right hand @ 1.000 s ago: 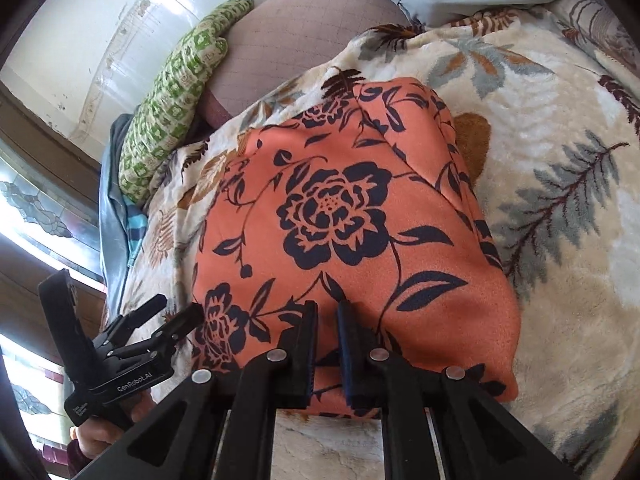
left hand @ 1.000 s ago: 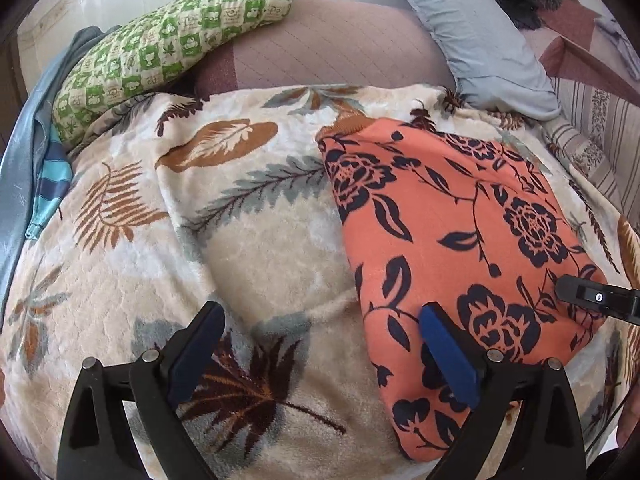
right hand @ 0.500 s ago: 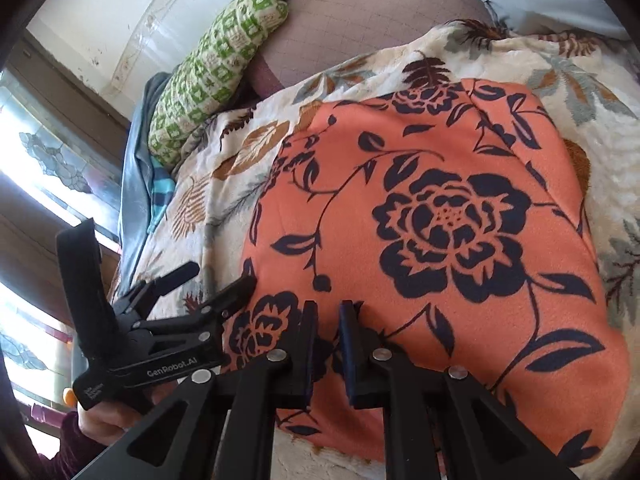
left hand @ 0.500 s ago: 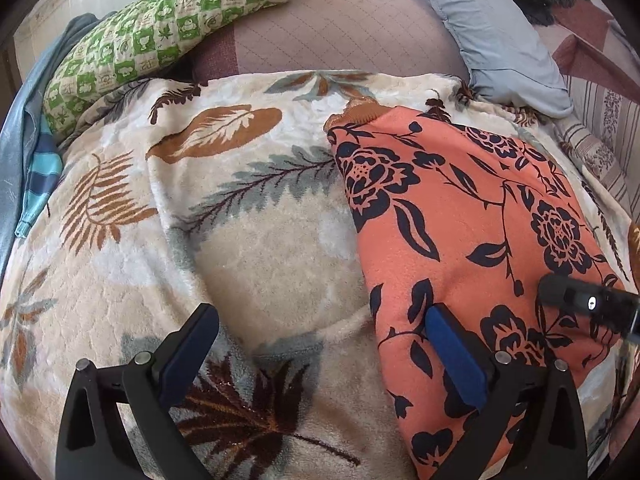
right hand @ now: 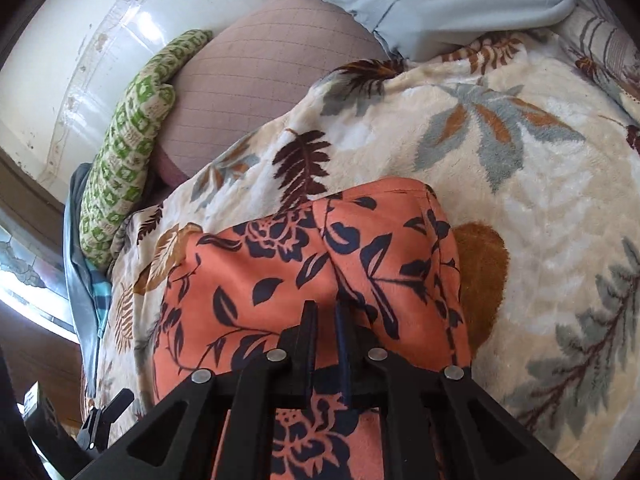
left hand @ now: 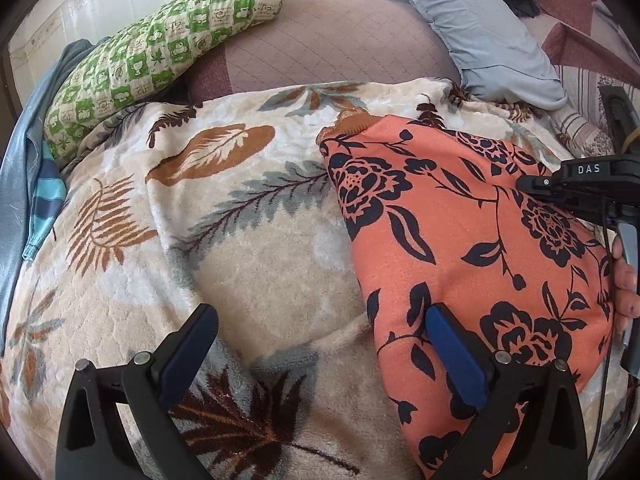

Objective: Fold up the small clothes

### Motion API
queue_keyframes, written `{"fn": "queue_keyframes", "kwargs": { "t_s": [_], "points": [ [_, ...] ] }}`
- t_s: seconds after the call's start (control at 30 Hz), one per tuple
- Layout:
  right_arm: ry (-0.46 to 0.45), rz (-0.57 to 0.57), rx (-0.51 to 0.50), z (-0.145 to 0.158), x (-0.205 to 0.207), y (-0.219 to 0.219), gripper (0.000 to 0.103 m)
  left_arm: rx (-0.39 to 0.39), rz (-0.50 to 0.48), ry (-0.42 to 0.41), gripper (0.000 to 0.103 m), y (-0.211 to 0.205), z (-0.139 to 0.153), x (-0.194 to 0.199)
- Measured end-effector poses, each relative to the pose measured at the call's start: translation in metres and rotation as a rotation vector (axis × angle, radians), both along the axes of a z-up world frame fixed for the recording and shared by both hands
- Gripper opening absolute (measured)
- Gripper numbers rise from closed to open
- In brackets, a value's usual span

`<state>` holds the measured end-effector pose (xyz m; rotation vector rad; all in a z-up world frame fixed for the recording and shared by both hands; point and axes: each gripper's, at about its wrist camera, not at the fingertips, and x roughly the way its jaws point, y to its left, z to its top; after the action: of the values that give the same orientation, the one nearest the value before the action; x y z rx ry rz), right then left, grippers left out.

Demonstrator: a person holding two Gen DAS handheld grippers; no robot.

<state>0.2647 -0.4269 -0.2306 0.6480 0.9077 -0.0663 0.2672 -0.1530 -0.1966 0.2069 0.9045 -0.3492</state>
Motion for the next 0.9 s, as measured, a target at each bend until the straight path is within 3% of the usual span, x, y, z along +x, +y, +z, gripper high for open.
{"fn": "queue_keyframes", "kwargs": {
  "t_s": [0.23, 0.37, 0.43, 0.53, 0.6, 0.9],
  "points": [
    [-0.018, -0.090, 0.102, 0.008, -0.010, -0.020, 0.011, -0.063, 0.012, 0.034, 0.103, 0.007, -0.001, 0.005],
    [-0.079, -0.113, 0.024, 0.033, -0.017, -0.015, 0.011, -0.087, 0.007, 0.000, 0.103, 0.006, 0.006, 0.001],
    [-0.073, -0.120, -0.019, 0.031, -0.015, -0.015, 0.012, -0.069, -0.016, -0.009, 0.103, 0.000, 0.005, -0.002],
    [0.069, -0.124, 0.066, -0.010, -0.007, -0.026, 0.013, -0.016, -0.029, -0.042, 0.103, -0.007, 0.002, -0.007],
    [0.042, -0.139, 0.112, -0.011, -0.012, -0.032, 0.012, -0.005, -0.033, -0.050, 0.103, -0.007, 0.003, -0.007],
    [-0.028, -0.067, 0.084, 0.016, -0.009, -0.007, 0.013, -0.007, -0.029, -0.046, 0.103, -0.007, 0.004, -0.007]
  ]
}}
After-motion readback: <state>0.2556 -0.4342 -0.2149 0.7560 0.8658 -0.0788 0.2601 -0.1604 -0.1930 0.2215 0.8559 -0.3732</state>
